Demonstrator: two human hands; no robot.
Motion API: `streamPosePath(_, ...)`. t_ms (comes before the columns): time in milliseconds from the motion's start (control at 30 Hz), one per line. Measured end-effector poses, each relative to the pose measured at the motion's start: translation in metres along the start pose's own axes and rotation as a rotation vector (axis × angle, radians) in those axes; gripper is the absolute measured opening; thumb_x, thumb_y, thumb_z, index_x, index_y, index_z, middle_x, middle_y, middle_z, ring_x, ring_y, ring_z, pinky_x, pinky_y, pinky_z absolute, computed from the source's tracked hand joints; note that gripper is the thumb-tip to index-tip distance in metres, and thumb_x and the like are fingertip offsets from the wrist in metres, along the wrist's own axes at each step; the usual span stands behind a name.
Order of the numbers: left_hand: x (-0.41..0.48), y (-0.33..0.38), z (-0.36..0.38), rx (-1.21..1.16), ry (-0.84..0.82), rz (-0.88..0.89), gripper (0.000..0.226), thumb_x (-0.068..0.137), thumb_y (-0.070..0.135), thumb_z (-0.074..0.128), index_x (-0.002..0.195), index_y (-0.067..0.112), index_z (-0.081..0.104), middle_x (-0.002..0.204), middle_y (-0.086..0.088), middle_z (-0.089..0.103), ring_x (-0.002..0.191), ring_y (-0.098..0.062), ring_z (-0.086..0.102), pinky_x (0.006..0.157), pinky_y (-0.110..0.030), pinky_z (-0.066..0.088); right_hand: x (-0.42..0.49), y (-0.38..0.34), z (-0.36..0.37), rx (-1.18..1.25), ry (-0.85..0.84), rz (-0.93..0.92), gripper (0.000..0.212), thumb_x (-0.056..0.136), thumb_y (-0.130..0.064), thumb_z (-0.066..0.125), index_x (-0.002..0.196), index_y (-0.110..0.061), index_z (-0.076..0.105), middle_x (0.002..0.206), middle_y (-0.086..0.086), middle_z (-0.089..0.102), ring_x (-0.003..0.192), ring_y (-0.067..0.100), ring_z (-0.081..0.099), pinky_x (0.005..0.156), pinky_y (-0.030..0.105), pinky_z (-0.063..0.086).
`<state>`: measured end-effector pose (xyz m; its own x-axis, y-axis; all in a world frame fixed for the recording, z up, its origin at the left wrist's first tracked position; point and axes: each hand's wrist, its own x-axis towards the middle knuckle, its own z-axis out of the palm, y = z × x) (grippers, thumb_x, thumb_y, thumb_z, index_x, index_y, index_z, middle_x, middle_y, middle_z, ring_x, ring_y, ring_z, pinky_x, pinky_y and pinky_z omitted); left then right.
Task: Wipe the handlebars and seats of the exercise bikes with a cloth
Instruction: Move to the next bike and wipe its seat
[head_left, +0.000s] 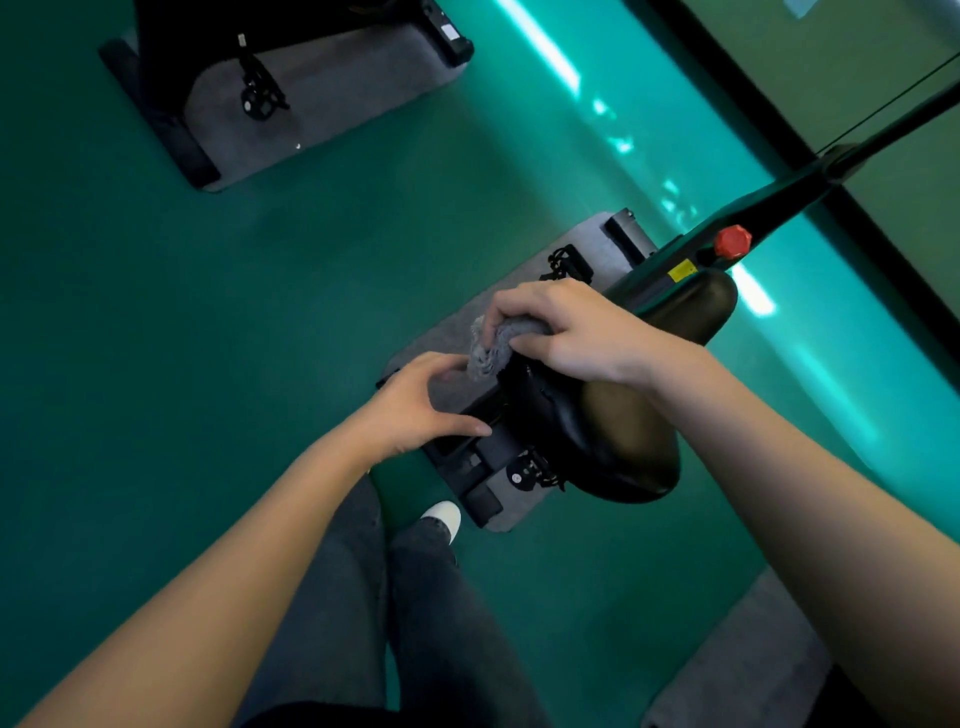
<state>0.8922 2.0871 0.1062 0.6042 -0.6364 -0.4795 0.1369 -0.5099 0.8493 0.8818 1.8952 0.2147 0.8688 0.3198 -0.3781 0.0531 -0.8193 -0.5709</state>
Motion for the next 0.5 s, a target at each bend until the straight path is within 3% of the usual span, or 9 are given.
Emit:
streamPosePath(133,0.0,0.001,-0.009,-0.016,0.023,0.004,0.072,0.061,0.025,0.085,0.126,0.024,0.053,0.127,0.006,0.051,0.117,-0.009,0.05,0.098,-0.03,0.038,-0.02,-0.005,0.006,-0.014,-0.013,-0.087,0.028,0.078,-0.001,0.057,0.098,-0.018,0.066,0.097,0.008,0.064,0.099,0.027,0.057,0.088,0.043,0.042)
streamPosePath(233,0.002,0.01,-0.01,-0.023,0.028,0.031,0.067,0.066,0.013,0.083,0.125,0.024,0.053,0.127,0.003,0.054,0.113,-0.009,0.051,0.093,-0.026,0.038,-0.034,-0.004,0.011,0.039,-0.004,-0.107,0.027,0.078,0.001,0.058,0.096,-0.017,0.067,0.098,0.008,0.064,0.099,0.027,0.057,0.087,0.044,0.043)
streamPosePath(500,0.005,0.029,-0.01,-0.011,-0.011,0.078,0.064,0.071,0.008,0.078,0.129,0.016,0.052,0.128,0.0,0.054,0.116,-0.011,0.051,0.1,-0.031,0.041,-0.073,-0.007,0.036,0.035,0.075,-0.258,0.022,0.079,0.011,0.06,0.087,-0.008,0.068,0.098,0.003,0.067,0.101,0.024,0.061,0.094,0.037,0.043)
